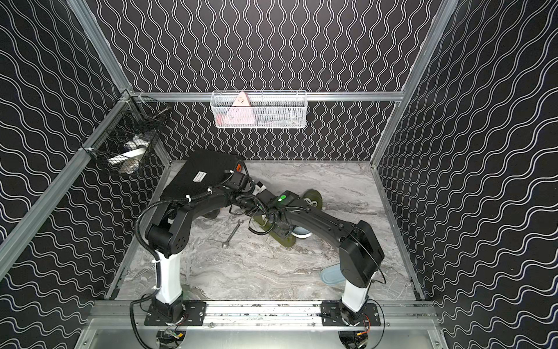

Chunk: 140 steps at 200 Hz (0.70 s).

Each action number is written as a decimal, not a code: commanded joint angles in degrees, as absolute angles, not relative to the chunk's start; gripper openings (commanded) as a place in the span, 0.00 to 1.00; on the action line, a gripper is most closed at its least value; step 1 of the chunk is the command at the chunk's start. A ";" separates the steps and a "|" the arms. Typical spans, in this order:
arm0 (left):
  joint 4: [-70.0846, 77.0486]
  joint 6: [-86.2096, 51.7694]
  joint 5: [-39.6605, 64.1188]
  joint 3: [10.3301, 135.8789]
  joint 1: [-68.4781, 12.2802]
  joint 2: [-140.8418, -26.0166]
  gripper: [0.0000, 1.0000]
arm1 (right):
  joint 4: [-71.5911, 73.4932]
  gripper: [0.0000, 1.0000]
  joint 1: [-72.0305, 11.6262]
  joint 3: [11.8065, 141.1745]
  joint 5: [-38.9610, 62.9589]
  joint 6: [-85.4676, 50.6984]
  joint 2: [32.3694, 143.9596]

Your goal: Insert the insole into the shoe

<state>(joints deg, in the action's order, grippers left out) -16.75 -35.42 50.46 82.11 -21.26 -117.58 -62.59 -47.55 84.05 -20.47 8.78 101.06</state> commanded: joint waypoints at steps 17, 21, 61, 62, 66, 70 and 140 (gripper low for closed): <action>-12.43 -38.34 53.50 80.56 -21.05 -117.29 0.00 | -59.94 0.24 -47.63 84.28 -19.35 9.37 101.89; -11.92 -38.86 53.81 80.28 -21.09 -117.20 0.00 | -59.19 0.24 -47.64 84.22 -18.86 9.25 102.00; -3.04 -45.08 55.77 75.40 -21.01 -116.02 0.00 | -51.59 0.22 -45.39 80.79 -12.17 7.71 101.56; -2.84 -45.26 55.83 75.32 -21.01 -116.02 0.00 | -51.50 0.22 -45.28 80.74 -11.98 7.68 101.54; -2.00 -45.77 56.12 74.92 -21.01 -115.95 0.00 | -51.11 0.22 -44.91 80.42 -11.26 7.52 101.37; -1.23 -46.33 56.36 74.60 -20.99 -115.93 0.00 | -50.65 0.22 -44.57 80.07 -10.80 7.35 101.07; 2.23 -50.52 54.97 72.48 -20.65 -114.05 0.00 | -54.25 0.22 -42.19 81.07 -4.59 1.72 100.76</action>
<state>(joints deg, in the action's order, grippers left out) -1.28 -47.44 53.95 72.99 -20.67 -115.66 -53.04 -42.63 79.40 -8.91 4.95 100.12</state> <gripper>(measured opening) 0.070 0.222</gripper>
